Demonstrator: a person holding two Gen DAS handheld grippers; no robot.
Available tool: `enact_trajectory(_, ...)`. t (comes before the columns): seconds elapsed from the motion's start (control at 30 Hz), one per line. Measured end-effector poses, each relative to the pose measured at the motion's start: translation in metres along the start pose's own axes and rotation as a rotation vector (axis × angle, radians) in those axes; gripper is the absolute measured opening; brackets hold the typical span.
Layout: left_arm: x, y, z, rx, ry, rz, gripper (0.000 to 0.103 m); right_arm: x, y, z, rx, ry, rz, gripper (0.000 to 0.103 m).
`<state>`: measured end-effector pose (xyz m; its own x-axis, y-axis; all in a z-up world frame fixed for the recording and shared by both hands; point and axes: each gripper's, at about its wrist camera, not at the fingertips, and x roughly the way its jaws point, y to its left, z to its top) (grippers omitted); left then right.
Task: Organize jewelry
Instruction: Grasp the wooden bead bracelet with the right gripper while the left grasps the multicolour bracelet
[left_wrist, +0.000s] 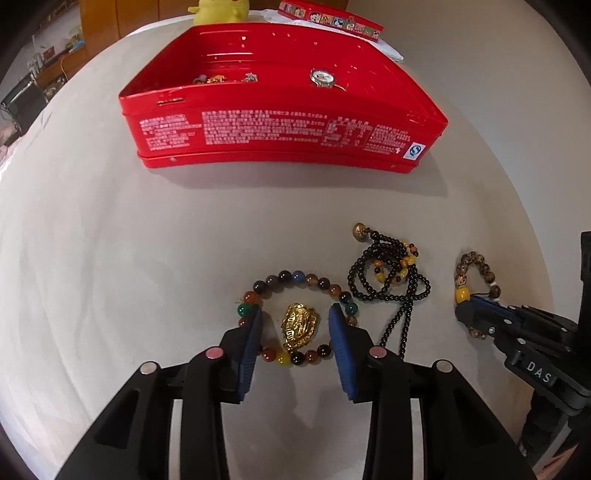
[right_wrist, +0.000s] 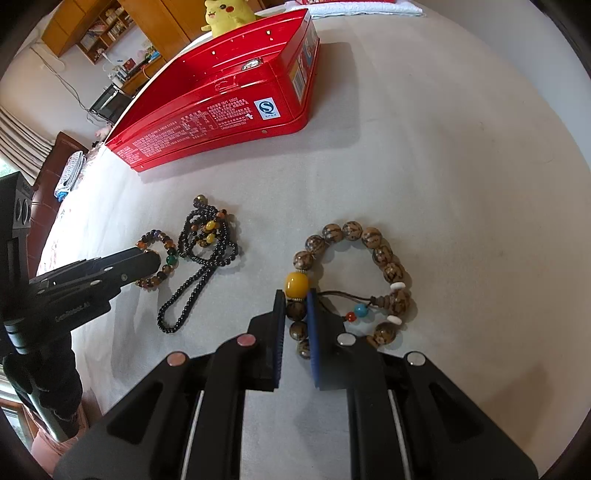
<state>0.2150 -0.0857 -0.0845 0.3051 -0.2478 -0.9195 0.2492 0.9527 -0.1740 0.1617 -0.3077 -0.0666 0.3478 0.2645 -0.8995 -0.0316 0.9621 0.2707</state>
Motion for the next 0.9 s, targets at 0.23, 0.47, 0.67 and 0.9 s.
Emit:
enact_trajectory(0.23, 0.001, -0.001, -0.001, -0.002, -0.012, 0.028, 0.019, 0.000, 0.000, 0.000, -0.001, -0.002, -0.002, 0.011)
enact_trajectory(0.47, -0.007, 0.003, -0.002, -0.025, -0.013, -0.013, 0.018, -0.002, 0.002, -0.002, -0.006, -0.009, -0.005, 0.010)
enact_trajectory(0.67, -0.025, 0.004, -0.005, -0.023, -0.031, -0.026, 0.014, -0.007, 0.001, -0.003, 0.010, 0.002, 0.045, 0.010)
enact_trajectory(0.9, -0.041, 0.000, -0.011, -0.009, -0.053, -0.033, 0.013, -0.014, 0.002, -0.003, 0.018, -0.012, 0.049, 0.010)
